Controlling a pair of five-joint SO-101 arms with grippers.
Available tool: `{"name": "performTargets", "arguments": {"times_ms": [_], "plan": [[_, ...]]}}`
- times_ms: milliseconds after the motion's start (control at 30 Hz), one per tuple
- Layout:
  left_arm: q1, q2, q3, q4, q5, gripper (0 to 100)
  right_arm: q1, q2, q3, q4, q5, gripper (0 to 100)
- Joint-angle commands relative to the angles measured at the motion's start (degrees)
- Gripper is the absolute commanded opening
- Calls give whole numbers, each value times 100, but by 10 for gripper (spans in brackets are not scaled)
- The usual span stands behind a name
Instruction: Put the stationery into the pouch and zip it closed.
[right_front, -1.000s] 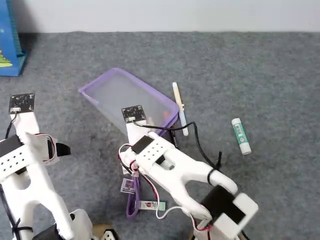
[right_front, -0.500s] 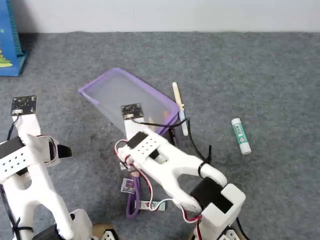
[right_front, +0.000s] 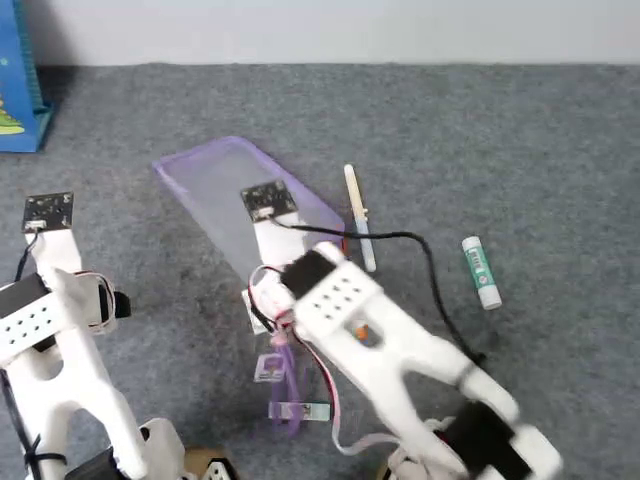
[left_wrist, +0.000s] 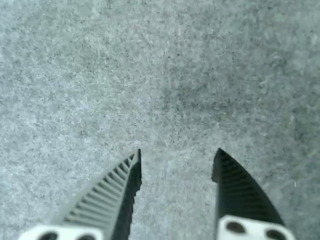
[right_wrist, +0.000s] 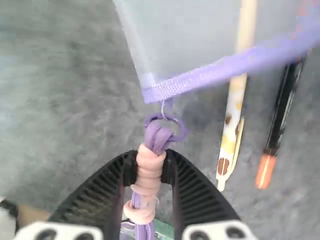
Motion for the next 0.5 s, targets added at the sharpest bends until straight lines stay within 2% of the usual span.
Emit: {"name": "performTargets", "arguments": {"times_ms": [0, 233, 467], "plan": [[9, -220, -75, -70, -53, 240, 145, -1200, -202, 66, 800, 8], [202, -563, -163, 0, -53, 278, 145, -2264, -202, 40, 1969, 8], [985, -2699, -13, 615, -18, 311, 145, -2440, -202, -119, 2171, 8]]}}
